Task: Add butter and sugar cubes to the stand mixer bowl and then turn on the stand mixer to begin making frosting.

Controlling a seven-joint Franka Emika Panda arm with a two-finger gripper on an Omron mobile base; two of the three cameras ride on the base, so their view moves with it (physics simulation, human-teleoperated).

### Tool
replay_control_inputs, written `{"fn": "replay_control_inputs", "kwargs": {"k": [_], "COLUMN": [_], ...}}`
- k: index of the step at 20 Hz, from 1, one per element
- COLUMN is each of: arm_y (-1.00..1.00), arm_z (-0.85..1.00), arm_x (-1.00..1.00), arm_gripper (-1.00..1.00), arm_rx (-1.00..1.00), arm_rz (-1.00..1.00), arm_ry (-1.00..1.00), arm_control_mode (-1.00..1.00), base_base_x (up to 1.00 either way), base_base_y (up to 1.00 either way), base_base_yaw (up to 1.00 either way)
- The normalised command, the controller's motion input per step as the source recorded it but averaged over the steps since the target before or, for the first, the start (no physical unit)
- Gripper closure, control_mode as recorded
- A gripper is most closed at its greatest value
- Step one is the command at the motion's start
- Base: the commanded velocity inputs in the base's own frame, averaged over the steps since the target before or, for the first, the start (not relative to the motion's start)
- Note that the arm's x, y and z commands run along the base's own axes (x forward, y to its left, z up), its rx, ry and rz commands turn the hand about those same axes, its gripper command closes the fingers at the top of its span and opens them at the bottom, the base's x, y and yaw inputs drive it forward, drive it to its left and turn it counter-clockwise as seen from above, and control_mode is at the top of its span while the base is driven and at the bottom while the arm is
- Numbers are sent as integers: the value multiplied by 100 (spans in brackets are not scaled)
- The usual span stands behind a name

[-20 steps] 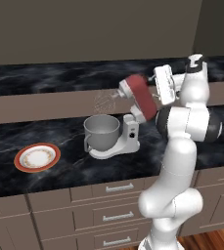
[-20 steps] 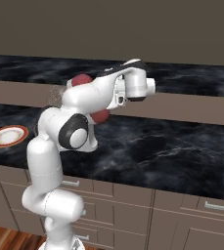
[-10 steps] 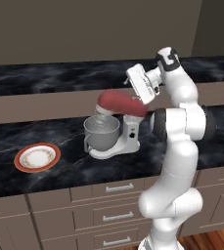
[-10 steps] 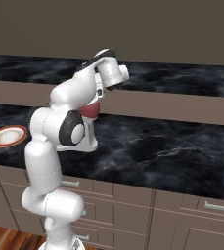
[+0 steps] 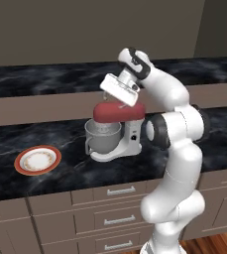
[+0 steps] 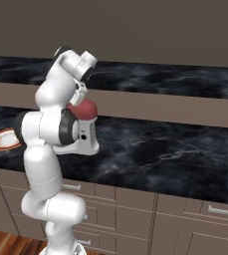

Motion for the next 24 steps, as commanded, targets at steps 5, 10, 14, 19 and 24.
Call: {"fn": "replay_control_inputs", "kwargs": {"k": [5, 10, 14, 19, 24], "arm_y": [72, 17, -59, -90, -77], "arm_z": [-100, -58, 1, 0, 0], "arm_x": [26, -26, -99, -100, -100], "arm_gripper": [-100, -100, -100, -100, -100], "arm_rx": [-58, -35, -4, 0, 0], "arm_rz": [1, 0, 7, 11, 16], "arm_ry": [12, -3, -28, -31, -25], "arm_control_mode": [-100, -100, -100, -100, -100], "base_base_x": [0, 0, 0, 0, 0], "base_base_y": [0, 0, 0, 0, 0], "base_base_yaw": [0, 0, 0, 0, 0]}}
